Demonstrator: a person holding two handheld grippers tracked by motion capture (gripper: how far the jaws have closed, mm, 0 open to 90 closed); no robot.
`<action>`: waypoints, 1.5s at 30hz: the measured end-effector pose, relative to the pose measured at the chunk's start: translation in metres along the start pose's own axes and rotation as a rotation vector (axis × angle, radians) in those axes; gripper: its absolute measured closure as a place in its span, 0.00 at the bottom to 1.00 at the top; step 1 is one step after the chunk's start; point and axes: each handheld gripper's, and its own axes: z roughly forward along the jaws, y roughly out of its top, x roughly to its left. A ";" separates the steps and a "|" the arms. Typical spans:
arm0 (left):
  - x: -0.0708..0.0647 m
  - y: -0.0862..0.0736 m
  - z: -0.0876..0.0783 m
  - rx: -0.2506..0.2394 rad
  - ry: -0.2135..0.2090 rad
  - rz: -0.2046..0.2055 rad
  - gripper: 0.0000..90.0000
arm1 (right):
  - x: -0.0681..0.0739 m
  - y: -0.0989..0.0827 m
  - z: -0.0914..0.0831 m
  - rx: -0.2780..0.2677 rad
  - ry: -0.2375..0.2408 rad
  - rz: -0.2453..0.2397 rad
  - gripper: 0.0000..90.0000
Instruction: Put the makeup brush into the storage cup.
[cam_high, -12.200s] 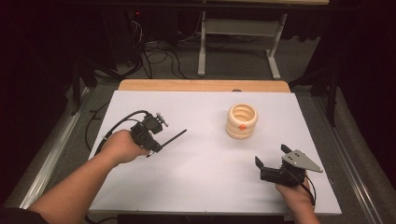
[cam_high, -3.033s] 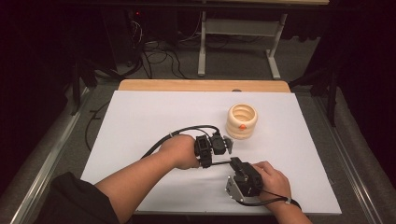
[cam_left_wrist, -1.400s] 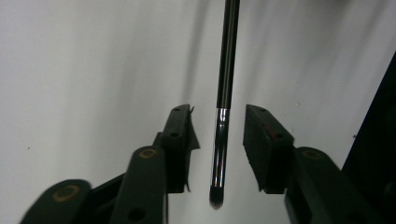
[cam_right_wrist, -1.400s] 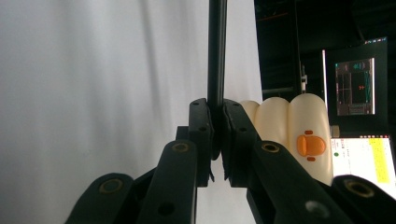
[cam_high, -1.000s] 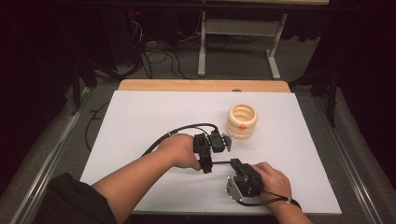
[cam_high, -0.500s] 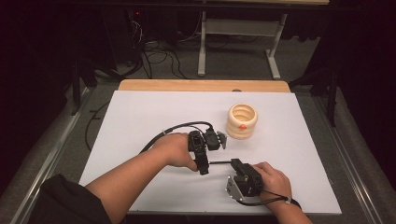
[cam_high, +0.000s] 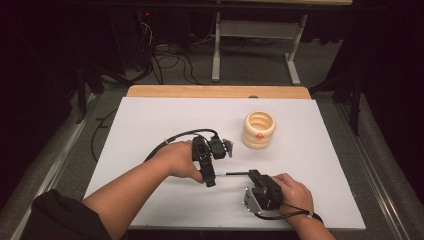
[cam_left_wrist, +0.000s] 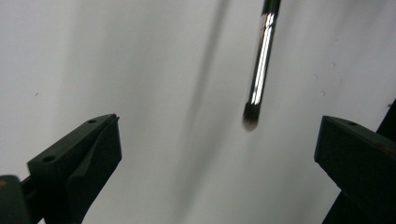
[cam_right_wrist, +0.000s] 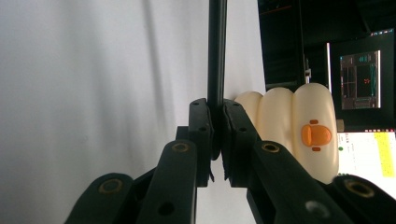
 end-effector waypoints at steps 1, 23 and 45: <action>0.002 -0.004 0.000 -0.007 -0.001 -0.011 0.02 | -0.001 -0.001 0.001 -0.009 0.007 -0.003 0.96; 0.016 -0.060 0.028 -0.177 0.023 -0.174 0.02 | -0.002 -0.004 0.001 0.018 -0.007 0.025 0.95; 0.024 -0.109 0.059 -0.479 0.085 -0.434 0.01 | -0.001 -0.004 0.001 0.022 -0.006 0.056 0.95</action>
